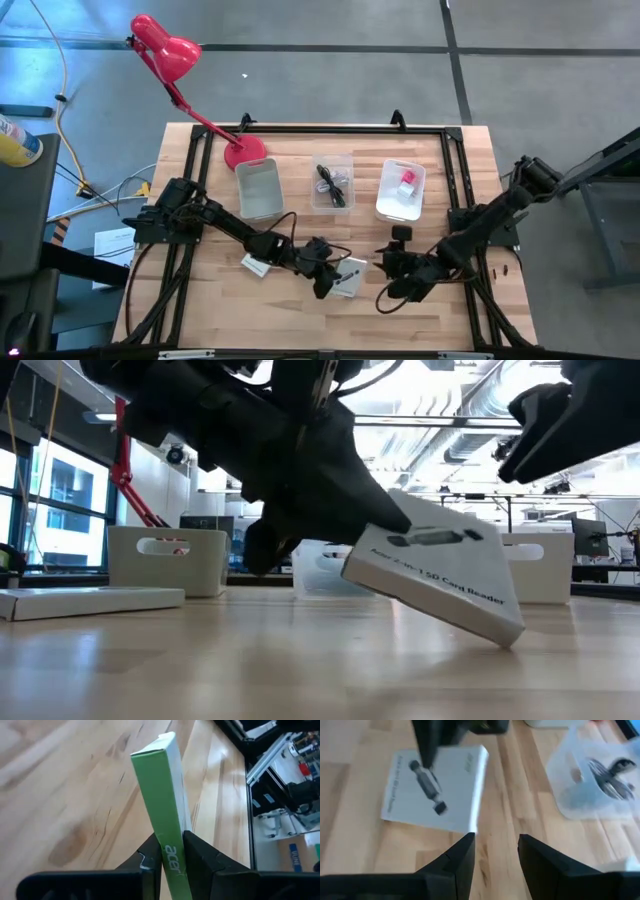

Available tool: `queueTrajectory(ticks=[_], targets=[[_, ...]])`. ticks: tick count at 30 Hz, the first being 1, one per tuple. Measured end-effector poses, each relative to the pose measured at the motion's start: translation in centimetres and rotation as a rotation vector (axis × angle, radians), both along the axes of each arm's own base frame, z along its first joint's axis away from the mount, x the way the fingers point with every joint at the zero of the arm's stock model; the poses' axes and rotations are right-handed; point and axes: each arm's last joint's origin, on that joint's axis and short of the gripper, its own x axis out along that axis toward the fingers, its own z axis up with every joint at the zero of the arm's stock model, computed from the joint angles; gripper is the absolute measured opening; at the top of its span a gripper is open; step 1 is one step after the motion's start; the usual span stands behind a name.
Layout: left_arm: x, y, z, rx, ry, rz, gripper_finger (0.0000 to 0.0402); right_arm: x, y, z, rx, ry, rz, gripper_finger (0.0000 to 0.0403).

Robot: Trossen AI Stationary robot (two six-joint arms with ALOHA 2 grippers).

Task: Pick and place items into bin
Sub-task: Put the right white card reader box into the gray bin

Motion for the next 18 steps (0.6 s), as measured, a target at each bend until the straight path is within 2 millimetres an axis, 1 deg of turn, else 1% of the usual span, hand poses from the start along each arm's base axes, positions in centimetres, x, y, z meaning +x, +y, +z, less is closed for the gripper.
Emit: queueTrajectory(ticks=[6, 13, 18], targets=[[0.4, 0.0, 0.6, 0.097, -0.090, -0.053, 0.0049, -0.9, -0.1, -0.3, 0.009, 0.034, -0.068, 0.0142], [0.4, -0.1, 1.2, 0.163, -0.124, -0.099, 0.0049, -1.0, -0.2, -0.3, 0.026, 0.029, -0.094, 0.0142], [0.3, 0.0, 2.2, 0.203, -0.150, -0.128, 0.0046, -1.2, -0.3, -0.5, 0.039, 0.050, -0.127, 0.0142]])
